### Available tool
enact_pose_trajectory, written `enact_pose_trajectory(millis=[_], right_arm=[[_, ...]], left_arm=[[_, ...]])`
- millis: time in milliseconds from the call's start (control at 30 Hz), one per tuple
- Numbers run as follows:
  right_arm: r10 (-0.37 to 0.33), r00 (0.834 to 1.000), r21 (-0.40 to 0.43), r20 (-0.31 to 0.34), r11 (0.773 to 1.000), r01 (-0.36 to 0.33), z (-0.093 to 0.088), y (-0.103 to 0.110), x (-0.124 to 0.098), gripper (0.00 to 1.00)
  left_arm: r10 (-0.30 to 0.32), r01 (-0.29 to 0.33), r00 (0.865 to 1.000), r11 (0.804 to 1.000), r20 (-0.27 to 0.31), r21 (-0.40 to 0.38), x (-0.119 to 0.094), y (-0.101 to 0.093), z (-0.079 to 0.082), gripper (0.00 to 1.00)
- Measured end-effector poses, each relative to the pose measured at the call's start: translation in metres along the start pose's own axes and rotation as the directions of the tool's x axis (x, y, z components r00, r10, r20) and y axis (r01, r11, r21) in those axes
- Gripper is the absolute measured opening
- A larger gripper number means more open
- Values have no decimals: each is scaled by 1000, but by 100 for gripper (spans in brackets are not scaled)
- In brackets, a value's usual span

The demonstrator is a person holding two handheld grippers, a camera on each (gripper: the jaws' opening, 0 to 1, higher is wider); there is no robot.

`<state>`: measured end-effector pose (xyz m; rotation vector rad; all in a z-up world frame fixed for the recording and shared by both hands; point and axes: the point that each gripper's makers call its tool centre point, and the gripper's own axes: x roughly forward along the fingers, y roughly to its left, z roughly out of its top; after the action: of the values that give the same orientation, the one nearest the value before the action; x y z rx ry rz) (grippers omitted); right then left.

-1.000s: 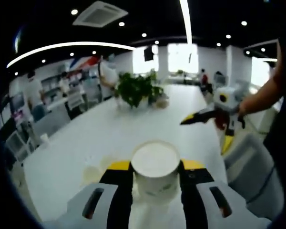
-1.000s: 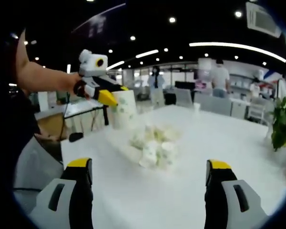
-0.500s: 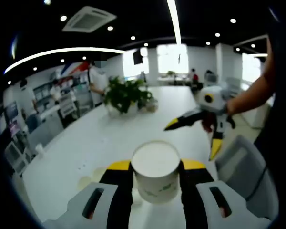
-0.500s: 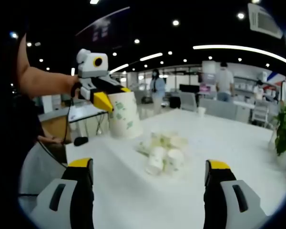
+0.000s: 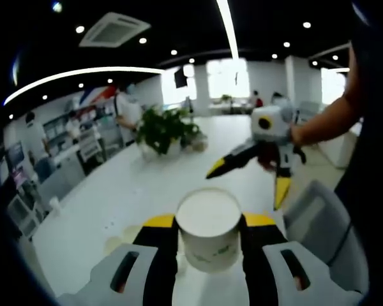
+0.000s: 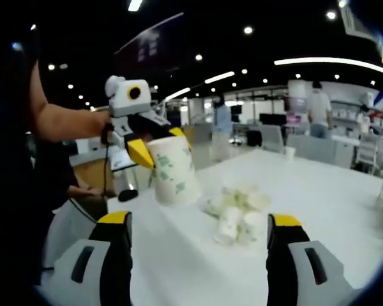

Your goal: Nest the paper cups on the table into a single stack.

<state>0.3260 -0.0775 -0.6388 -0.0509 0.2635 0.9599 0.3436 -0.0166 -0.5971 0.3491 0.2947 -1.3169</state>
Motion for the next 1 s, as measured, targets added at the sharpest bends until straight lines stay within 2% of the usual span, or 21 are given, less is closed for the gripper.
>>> enact_pose_trajectory(millis=[133, 400, 567, 633, 867, 933, 1000], right_arm=[[37, 999, 4, 22, 999, -38, 7, 9, 4, 83], [113, 993, -19, 30, 993, -113, 23, 26, 10, 67], [167, 986, -11, 25, 986, -167, 28, 36, 14, 55], [183, 983, 10, 28, 983, -183, 29, 39, 16, 50], [208, 973, 96, 96, 971, -217, 42, 41, 16, 46], [218, 966, 133, 137, 963, -236, 49, 41, 15, 42], [245, 954, 191, 171, 942, -276, 54, 45, 12, 38]], left_arm=[[9, -9, 1000, 1000, 22, 6, -3, -4, 4, 37], [48, -46, 995, 998, 88, -30, -15, -4, 9, 37], [64, -55, 987, 997, 146, -62, -21, -4, 18, 37], [63, -50, 983, 996, 173, -80, -23, -6, 23, 37], [77, -52, 964, 993, 253, -103, -28, -7, 34, 37], [77, -46, 958, 992, 277, -120, -30, -7, 37, 37], [76, -32, 946, 989, 314, -143, -32, -8, 42, 37]])
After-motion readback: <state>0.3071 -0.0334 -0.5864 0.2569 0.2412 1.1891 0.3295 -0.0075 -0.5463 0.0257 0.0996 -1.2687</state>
